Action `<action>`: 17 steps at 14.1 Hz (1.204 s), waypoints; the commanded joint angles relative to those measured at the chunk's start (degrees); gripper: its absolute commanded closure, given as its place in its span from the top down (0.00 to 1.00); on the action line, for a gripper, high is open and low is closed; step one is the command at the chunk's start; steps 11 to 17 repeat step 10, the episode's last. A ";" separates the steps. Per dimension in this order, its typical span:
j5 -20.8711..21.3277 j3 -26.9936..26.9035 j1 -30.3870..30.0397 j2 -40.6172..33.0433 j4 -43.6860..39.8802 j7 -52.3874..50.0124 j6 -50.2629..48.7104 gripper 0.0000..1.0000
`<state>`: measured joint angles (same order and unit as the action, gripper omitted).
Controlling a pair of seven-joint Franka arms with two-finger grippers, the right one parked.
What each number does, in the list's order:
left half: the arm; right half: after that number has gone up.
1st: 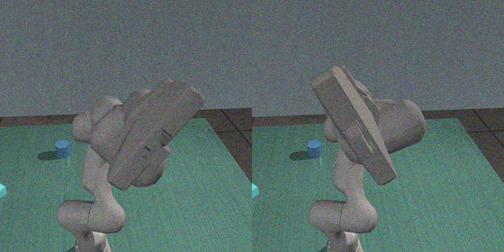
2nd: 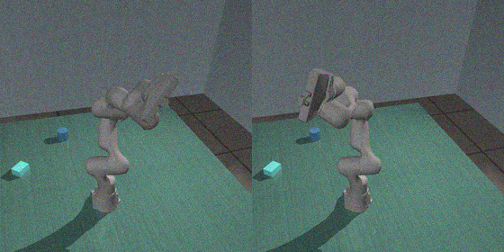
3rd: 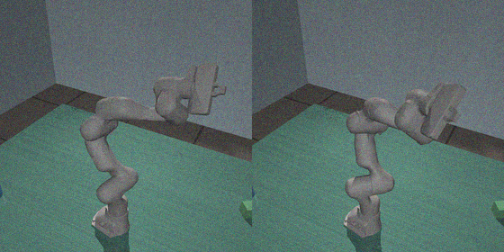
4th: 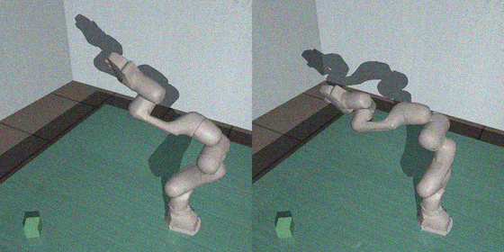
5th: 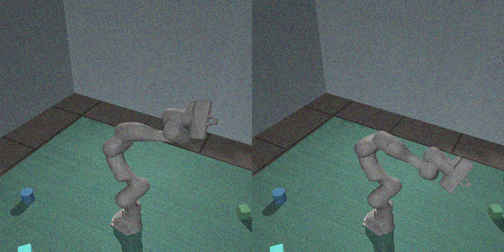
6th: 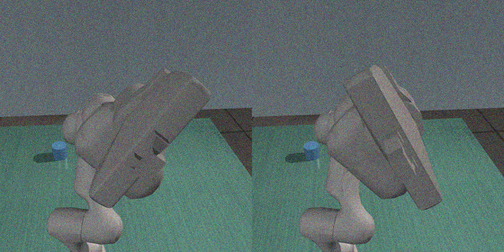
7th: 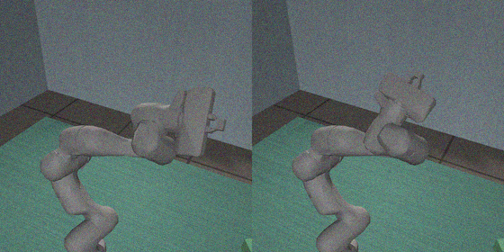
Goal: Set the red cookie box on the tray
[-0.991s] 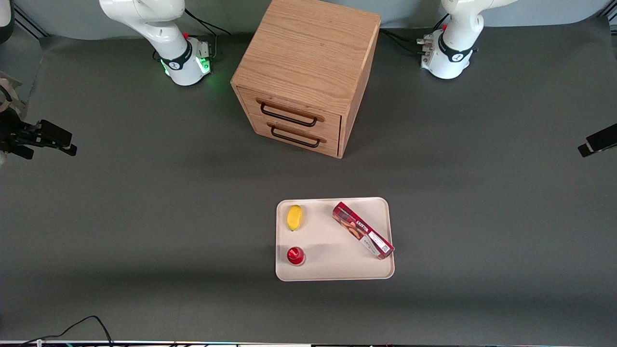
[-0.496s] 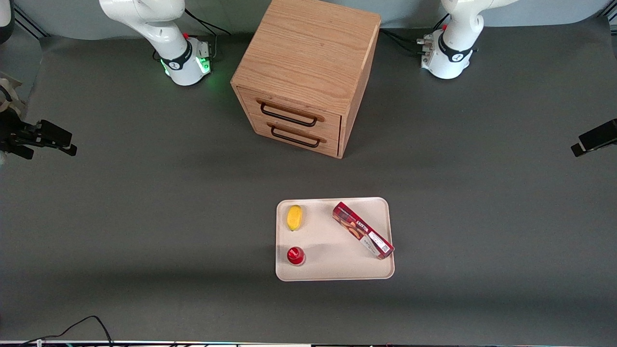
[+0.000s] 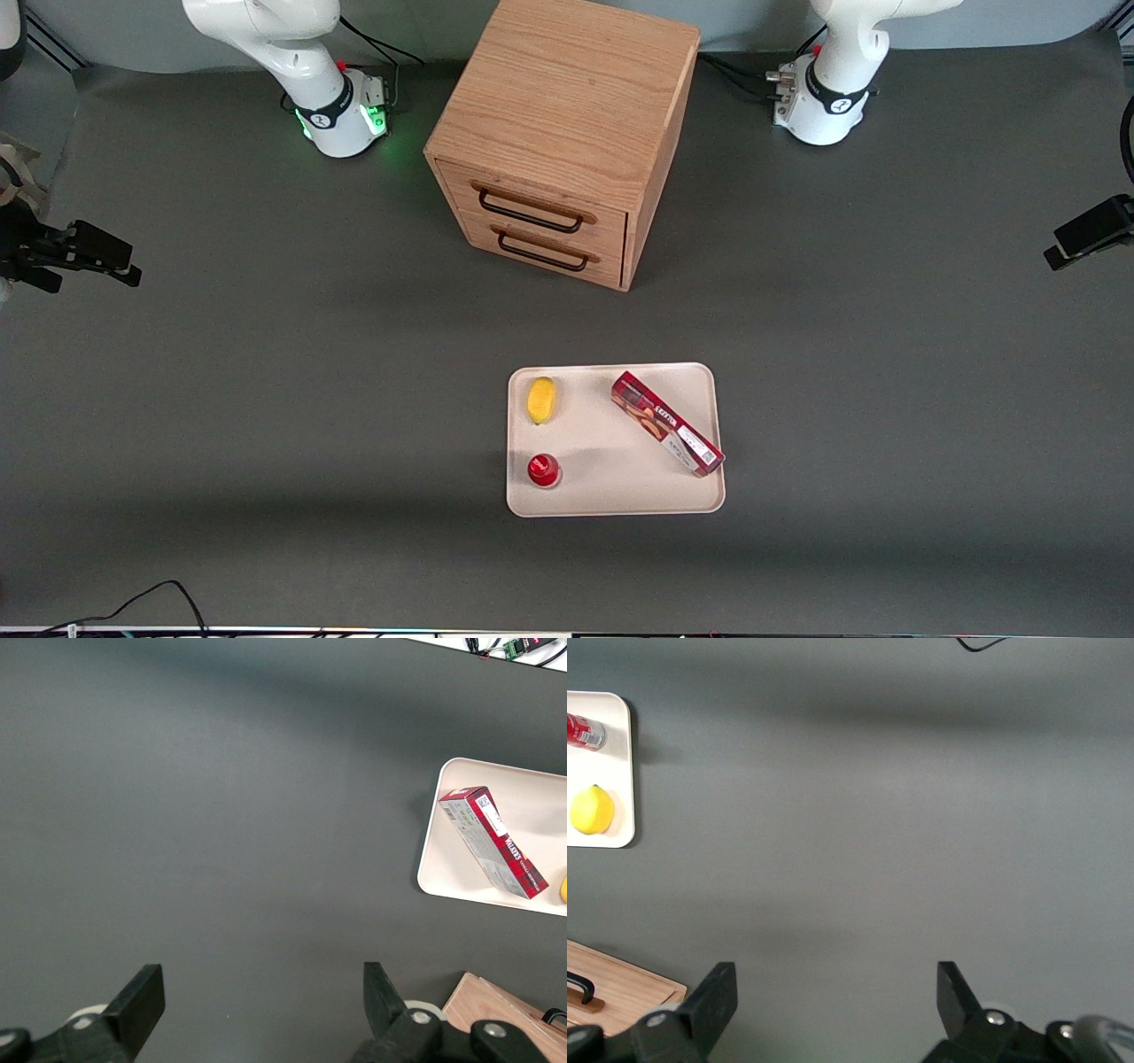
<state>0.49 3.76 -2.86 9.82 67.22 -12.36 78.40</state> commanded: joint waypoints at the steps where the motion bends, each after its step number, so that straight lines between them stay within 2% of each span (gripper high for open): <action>1: -0.57 -1.56 1.19 -2.26 3.27 0.85 1.49 1.00; 7: -1.28 -1.73 1.19 -2.00 6.08 0.85 2.54 1.00; 17: -1.28 -1.73 1.19 -2.00 6.08 0.85 2.90 1.00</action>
